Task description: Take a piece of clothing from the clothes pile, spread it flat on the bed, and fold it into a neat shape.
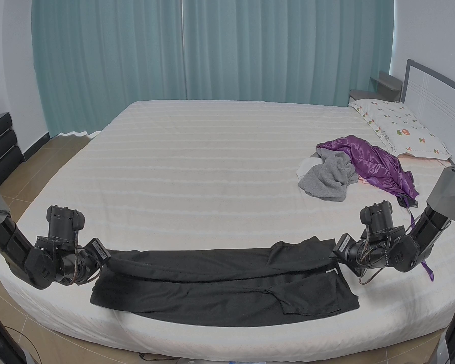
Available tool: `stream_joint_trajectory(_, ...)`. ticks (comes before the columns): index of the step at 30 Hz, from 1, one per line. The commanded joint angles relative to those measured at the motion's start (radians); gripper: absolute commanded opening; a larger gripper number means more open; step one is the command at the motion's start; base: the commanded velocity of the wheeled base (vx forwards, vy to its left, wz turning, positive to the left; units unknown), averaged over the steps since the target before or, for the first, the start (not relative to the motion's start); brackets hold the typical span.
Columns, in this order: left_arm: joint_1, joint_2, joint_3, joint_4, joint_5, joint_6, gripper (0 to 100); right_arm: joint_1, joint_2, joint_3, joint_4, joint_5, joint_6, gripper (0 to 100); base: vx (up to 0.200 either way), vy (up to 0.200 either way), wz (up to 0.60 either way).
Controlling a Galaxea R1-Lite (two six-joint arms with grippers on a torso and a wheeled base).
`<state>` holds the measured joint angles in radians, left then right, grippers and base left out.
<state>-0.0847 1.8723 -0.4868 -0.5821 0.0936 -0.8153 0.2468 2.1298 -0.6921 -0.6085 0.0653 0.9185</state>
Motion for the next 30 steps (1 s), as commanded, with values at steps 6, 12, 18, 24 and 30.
stream_joint_trajectory(6, 0.059, 0.019, -0.180, 0.042, -0.015, 0.001, 0, -0.021, -0.034, -0.078, 0.000, 0.002, 0.005, 0, 0.000, 0.000, 0.00)
stream_joint_trajectory(12, 0.103, 0.130, -0.489, 0.206, -0.069, 0.002, 0, -0.050, 0.022, -0.302, 0.024, 0.001, 0.010, 0, 0.000, 0.000, 0.00)
stream_joint_trajectory(18, 0.118, 0.235, -0.610, 0.203, -0.071, -0.004, 0, -0.064, 0.084, -0.448, 0.047, -0.016, 0.031, 0, 0.000, 0.000, 0.00)
stream_joint_trajectory(24, 0.117, 0.281, -0.633, 0.186, -0.071, -0.008, 0, -0.060, 0.107, -0.492, 0.090, -0.018, 0.031, 0, 0.000, 0.000, 0.00)
stream_joint_trajectory(30, 0.120, 0.286, -0.647, 0.182, -0.072, -0.016, 0, -0.060, 0.108, -0.498, 0.115, -0.019, 0.028, 0, 0.000, 0.000, 0.00)
